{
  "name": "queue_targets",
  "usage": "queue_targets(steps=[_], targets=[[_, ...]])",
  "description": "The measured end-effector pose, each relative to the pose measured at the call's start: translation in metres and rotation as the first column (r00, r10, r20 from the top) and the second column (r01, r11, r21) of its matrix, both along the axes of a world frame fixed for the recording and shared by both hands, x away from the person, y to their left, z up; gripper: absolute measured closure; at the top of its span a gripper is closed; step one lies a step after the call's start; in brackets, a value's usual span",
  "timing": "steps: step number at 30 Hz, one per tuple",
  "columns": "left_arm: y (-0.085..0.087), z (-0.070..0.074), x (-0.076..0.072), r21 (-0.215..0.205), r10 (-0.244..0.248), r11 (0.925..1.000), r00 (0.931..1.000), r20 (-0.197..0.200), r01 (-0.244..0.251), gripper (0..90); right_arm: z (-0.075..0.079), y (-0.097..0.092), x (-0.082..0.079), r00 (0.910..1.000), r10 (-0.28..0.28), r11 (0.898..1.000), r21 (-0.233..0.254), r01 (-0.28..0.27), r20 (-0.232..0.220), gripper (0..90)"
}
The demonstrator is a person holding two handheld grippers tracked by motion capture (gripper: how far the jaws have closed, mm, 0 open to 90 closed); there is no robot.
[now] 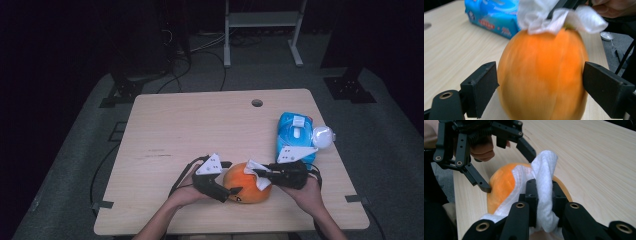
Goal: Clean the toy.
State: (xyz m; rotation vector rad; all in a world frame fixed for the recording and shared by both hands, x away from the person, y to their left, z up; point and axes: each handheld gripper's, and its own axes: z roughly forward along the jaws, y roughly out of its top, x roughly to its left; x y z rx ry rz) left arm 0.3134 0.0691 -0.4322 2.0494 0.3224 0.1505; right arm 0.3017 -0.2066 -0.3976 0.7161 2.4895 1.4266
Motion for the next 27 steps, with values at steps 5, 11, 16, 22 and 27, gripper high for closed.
queue_targets(steps=[5,11,16,22,27], targets=[[-0.006,0.002,-0.006,0.027,-0.012,0.9996,0.9989,0.046,0.011,32.7,0.006,0.003,-0.003,0.9998,-0.002,1.000,-0.006,0.002,0.019,79.4],[-0.019,0.007,-0.017,0.057,-0.035,0.9980,0.9936,0.108,0.028,31.9,0.011,0.037,-0.014,0.9942,0.088,0.995,-0.055,-0.084,0.063,79.5],[-0.011,0.002,-0.007,0.015,-0.001,0.9999,0.9989,0.046,0.000,10.7,0.009,0.033,-0.012,0.9953,0.081,0.995,-0.057,-0.078,0.052,79.6],[-0.011,-0.003,-0.003,-0.006,-0.010,0.9999,0.9999,-0.010,0.010,28.9,0.011,0.021,-0.007,0.9982,0.041,0.999,-0.036,-0.040,0.044,79.5],[-0.020,0.006,-0.014,0.024,-0.030,0.9993,0.9977,0.060,0.029,34.0,0.016,0.039,-0.020,0.9933,0.082,0.994,-0.076,-0.076,0.082,79.6]])
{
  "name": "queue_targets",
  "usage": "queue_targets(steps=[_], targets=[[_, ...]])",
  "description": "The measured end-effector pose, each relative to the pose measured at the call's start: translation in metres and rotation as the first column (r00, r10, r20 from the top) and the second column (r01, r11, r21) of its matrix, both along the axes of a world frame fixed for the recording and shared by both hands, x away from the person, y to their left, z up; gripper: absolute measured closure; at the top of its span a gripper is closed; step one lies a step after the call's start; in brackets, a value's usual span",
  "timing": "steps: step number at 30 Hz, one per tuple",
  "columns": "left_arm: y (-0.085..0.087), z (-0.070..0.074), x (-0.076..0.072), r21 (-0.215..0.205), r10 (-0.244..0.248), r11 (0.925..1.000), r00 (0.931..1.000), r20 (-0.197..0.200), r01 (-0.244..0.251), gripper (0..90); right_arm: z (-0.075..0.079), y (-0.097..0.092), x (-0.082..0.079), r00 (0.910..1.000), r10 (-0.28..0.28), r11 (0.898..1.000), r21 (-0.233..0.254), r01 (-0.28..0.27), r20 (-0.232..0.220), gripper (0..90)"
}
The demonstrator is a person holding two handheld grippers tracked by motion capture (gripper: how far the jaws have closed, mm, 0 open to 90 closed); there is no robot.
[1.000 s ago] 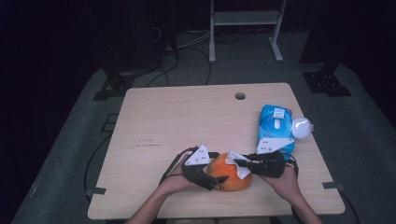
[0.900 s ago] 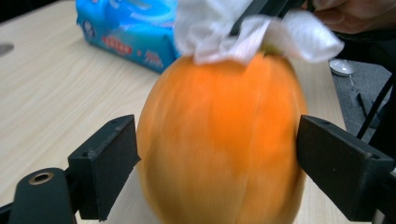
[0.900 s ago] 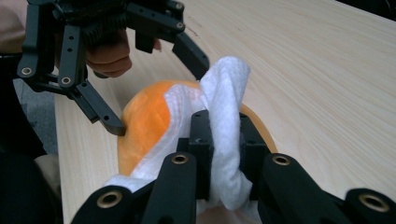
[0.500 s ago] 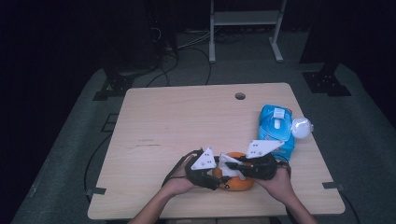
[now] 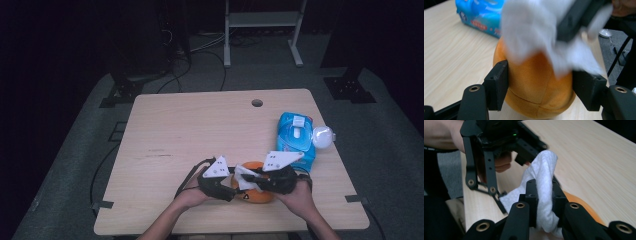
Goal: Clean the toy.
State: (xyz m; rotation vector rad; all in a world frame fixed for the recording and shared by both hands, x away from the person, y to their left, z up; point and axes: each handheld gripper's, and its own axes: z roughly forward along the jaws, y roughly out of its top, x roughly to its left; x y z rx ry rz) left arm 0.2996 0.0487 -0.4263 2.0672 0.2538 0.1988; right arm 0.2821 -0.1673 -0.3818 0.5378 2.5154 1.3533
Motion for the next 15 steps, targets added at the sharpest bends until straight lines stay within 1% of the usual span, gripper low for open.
queue_targets(steps=[1,2,5,8,9,10,13,14,15], targets=[[-0.002,0.001,-0.002,0.017,-0.007,0.9998,0.9998,0.020,0.006,33.9,-0.001,0.010,-0.005,0.9997,0.009,0.999,-0.041,-0.008,0.024,79.6],[-0.003,0.001,-0.006,0.035,-0.012,0.9993,0.9990,0.043,0.011,33.9,-0.001,0.013,-0.006,0.9991,0.008,0.998,-0.060,-0.005,0.042,79.7],[-0.002,0.000,-0.004,0.026,-0.010,0.9996,0.9993,0.035,0.009,34.0,0.000,0.011,-0.003,0.9993,-0.004,0.998,-0.064,0.006,0.037,79.7],[0.001,-0.004,-0.001,0.026,-0.009,0.9996,0.9996,0.027,0.009,34.0,0.000,-0.004,0.004,0.9982,-0.056,0.997,-0.043,0.057,0.020,79.7],[0.002,-0.005,-0.001,0.025,-0.008,0.9996,0.9997,0.025,0.008,33.9,0.000,-0.014,0.006,0.9964,-0.083,0.996,-0.033,0.084,0.017,79.7],[0.003,-0.006,0.000,0.026,-0.008,0.9996,0.9997,0.023,0.008,33.9,0.000,-0.014,0.006,0.9964,-0.083,0.996,-0.033,0.084,0.017,79.7],[0.005,-0.008,0.001,0.020,-0.004,0.9998,0.9999,0.011,0.004,33.7,-0.001,-0.033,0.012,0.9917,-0.129,0.991,-0.030,0.129,0.004,79.6],[0.006,-0.008,0.002,0.020,-0.006,0.9998,0.9999,0.010,0.006,33.5,-0.004,-0.044,0.015,0.9884,-0.151,0.988,-0.026,0.151,-0.014,79.6],[0.006,-0.008,0.002,0.020,-0.006,0.9998,0.9999,0.010,0.006,33.3,-0.004,-0.044,0.015,0.9884,-0.151,0.988,-0.026,0.151,-0.014,79.6]])
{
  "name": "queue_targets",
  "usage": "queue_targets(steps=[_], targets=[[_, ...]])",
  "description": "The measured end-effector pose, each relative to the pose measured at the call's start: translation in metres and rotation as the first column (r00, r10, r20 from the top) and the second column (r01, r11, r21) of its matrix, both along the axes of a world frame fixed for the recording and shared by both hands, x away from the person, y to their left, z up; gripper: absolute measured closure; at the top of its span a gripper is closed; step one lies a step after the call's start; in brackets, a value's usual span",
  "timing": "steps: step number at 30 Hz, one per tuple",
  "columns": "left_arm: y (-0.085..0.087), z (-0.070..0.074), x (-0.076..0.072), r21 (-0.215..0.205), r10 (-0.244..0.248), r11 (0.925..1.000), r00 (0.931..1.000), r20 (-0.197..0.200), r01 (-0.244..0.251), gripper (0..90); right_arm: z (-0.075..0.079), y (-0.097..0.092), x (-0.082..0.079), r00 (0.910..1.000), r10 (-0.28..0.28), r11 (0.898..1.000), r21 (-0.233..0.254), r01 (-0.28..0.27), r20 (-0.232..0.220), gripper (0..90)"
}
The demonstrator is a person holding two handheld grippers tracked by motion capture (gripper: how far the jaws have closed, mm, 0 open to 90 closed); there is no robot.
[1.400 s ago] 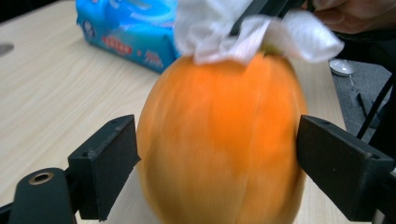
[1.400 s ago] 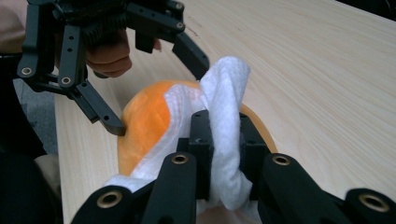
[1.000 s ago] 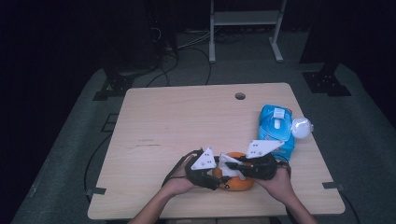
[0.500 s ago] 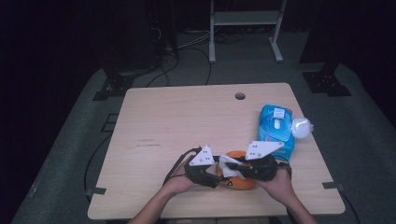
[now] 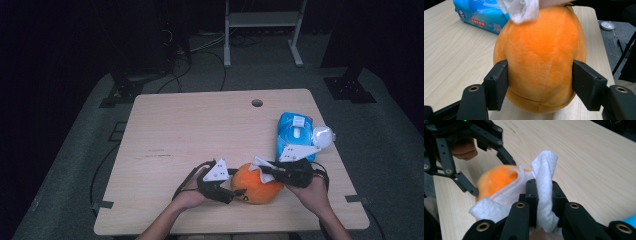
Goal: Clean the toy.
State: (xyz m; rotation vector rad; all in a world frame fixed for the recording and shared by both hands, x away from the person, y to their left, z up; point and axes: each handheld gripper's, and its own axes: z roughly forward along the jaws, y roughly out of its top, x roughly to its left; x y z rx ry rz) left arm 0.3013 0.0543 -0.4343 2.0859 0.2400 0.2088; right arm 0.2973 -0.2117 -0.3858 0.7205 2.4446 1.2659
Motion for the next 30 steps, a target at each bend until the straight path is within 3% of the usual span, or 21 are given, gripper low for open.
queue_targets(steps=[1,4,7,9,13,15,17,20,23,30], targets=[[0.000,0.001,0.001,0.001,-0.009,1.0000,1.0000,-0.003,0.009,32.5,-0.002,-0.005,0.001,0.9998,-0.004,1.000,0.021,0.005,-0.022,79.6],[0.000,0.002,0.001,-0.013,-0.012,0.9998,0.9998,-0.017,0.012,25.2,-0.002,-0.003,-0.001,0.9999,0.005,1.000,0.011,-0.005,-0.013,79.7],[-0.001,0.004,0.003,-0.066,0.002,0.9978,0.9984,-0.057,-0.006,18.9,-0.002,0.004,-0.003,0.9996,0.027,1.000,0.006,-0.027,-0.008,79.7],[-0.003,0.004,0.001,-0.045,0.014,0.9989,0.9989,-0.044,-0.016,22.7,0.000,0.012,-0.005,0.9993,0.036,0.999,-0.009,-0.036,0.005,79.7],[-0.004,0.003,0.001,-0.045,0.010,0.9989,0.9991,-0.040,-0.012,28.2,0.003,0.020,-0.009,0.9986,0.050,0.999,-0.010,-0.049,0.016,79.7],[-0.005,0.003,-0.001,-0.029,0.006,0.9996,0.9997,-0.023,-0.006,30.6,0.002,0.033,-0.012,0.9946,0.104,0.994,0.017,-0.104,0.001,79.6],[-0.005,0.003,-0.001,-0.014,0.004,0.9999,0.9999,-0.015,-0.004,31.3,0.002,0.037,-0.013,0.9934,0.115,0.993,0.008,-0.115,0.003,79.6],[0.000,0.000,0.002,-0.018,0.013,0.9997,0.9992,-0.038,-0.013,32.3,0.002,0.041,-0.012,0.9923,0.124,0.992,-0.020,-0.124,0.010,79.6],[0.005,-0.004,0.008,-0.033,0.027,0.9990,0.9969,-0.074,-0.029,32.4,-0.001,0.023,-0.003,0.9973,0.073,0.997,-0.001,-0.073,-0.009,79.6],[0.013,-0.008,0.011,-0.031,0.026,0.9991,0.9948,-0.098,-0.029,32.3,-0.006,-0.013,0.003,0.9988,-0.005,1.000,0.023,0.006,-0.048,79.4]])
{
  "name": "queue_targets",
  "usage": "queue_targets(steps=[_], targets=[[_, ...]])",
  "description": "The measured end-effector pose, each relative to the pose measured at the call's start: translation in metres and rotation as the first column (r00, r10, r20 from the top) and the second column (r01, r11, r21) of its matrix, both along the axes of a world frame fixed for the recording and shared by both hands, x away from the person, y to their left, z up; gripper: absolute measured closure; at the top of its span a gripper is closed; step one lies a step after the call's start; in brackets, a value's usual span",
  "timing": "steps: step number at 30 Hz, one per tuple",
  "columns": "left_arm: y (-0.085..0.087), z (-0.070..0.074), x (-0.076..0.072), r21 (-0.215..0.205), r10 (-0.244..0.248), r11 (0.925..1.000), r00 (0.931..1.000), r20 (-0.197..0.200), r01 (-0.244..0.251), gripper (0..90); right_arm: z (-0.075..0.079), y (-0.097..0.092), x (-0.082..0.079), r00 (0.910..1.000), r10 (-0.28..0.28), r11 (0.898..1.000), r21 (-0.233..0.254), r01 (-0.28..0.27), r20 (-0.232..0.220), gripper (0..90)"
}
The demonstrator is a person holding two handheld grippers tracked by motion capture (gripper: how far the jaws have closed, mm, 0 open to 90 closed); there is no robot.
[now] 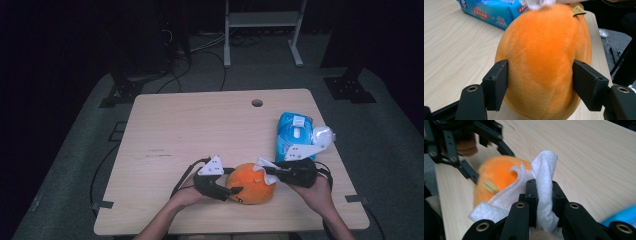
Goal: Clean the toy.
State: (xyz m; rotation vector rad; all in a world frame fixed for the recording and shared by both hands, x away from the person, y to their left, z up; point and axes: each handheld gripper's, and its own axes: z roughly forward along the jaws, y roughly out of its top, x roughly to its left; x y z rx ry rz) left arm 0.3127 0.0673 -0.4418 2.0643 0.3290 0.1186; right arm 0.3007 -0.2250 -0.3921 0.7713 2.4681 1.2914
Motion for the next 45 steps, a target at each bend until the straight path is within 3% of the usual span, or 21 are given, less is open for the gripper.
queue_targets(steps=[2,5,6,7,8,12,14,16,18,22,27,31,35,39,42,44,45], targets=[[0.003,-0.001,0.001,0.000,0.000,1.0000,1.0000,-0.008,0.000,31.3,-0.003,-0.007,0.001,0.9997,-0.013,1.000,0.007,0.013,-0.023,79.4],[0.003,0.000,0.002,-0.001,-0.003,1.0000,0.9998,-0.020,0.003,27.6,-0.003,-0.003,0.001,0.9998,0.000,1.000,0.010,0.000,-0.018,79.3],[0.003,0.001,0.003,-0.002,-0.007,1.0000,0.9998,-0.018,0.007,24.4,-0.003,0.000,0.000,0.9999,0.005,1.000,0.006,-0.005,-0.014,79.4],[0.001,0.003,0.002,-0.004,-0.011,0.9999,0.9999,-0.002,0.011,15.8,-0.003,0.004,-0.001,0.9999,0.014,1.000,0.007,-0.014,-0.009,79.4],[0.001,0.003,0.002,-0.004,-0.011,0.9999,0.9999,-0.002,0.011,15.4,-0.002,0.006,-0.002,0.9998,0.019,1.000,0.012,-0.019,-0.004,79.4],[-0.004,0.005,-0.003,-0.002,-0.021,0.9998,0.9995,0.022,0.021,20.6,0.001,0.010,-0.004,0.9997,0.021,1.000,0.012,-0.021,0.010,79.3],[-0.003,0.005,-0.002,0.002,-0.014,0.9999,0.9995,0.027,0.014,27.0,0.004,0.012,-0.005,0.9989,0.045,0.998,0.039,-0.046,0.008,79.4],[-0.002,0.004,-0.001,-0.005,0.001,1.0000,0.9999,0.012,-0.001,29.1,0.007,0.013,-0.006,0.9967,0.081,0.994,0.072,-0.080,-0.004,79.3],[0.000,0.003,0.002,-0.014,0.007,0.9999,1.0000,-0.005,-0.007,29.4,0.008,0.016,-0.009,0.9954,0.095,0.994,0.054,-0.096,0.009,79.1],[0.002,0.000,0.002,-0.028,0.000,0.9996,0.9998,-0.021,0.000,29.2,0.005,0.013,-0.006,0.9963,0.086,0.995,0.048,-0.086,0.000,78.9],[0.000,0.000,0.001,-0.029,-0.008,0.9996,0.9998,-0.016,0.007,29.1,-0.004,-0.004,0.003,0.9989,0.019,0.999,0.043,-0.017,-0.044,78.8],[-0.003,0.001,-0.001,-0.022,-0.014,0.9997,0.9997,-0.020,0.014,25.1,-0.003,-0.002,0.004,0.9981,0.033,0.998,0.063,-0.029,-0.053,79.0],[-0.004,0.003,-0.001,-0.016,-0.013,0.9998,0.9998,-0.015,0.013,25.0,-0.001,0.004,0.001,0.9983,0.046,0.998,0.052,-0.044,-0.035,79.0],[-0.014,0.007,-0.009,-0.009,-0.029,0.9995,0.9990,0.034,0.030,25.9,0.004,0.013,-0.004,0.9956,0.089,0.993,0.083,-0.087,-0.028,78.9],[-0.017,0.008,-0.012,0.016,-0.039,0.9991,0.9973,0.063,0.039,25.7,0.007,0.027,-0.009,0.9934,0.115,0.993,0.029,-0.115,0.005,78.9],[-0.013,0.007,-0.010,-0.006,-0.040,0.9992,0.9981,0.047,0.040,24.8,0.006,0.025,-0.007,0.9934,0.115,0.993,0.036,-0.115,-0.005,78.9],[-0.011,0.008,-0.005,-0.030,-0.017,0.9994,0.9998,-0.003,0.017,18.3,0.004,0.022,-0.005,0.9940,0.108,0.993,0.043,-0.107,-0.016,78.9]])
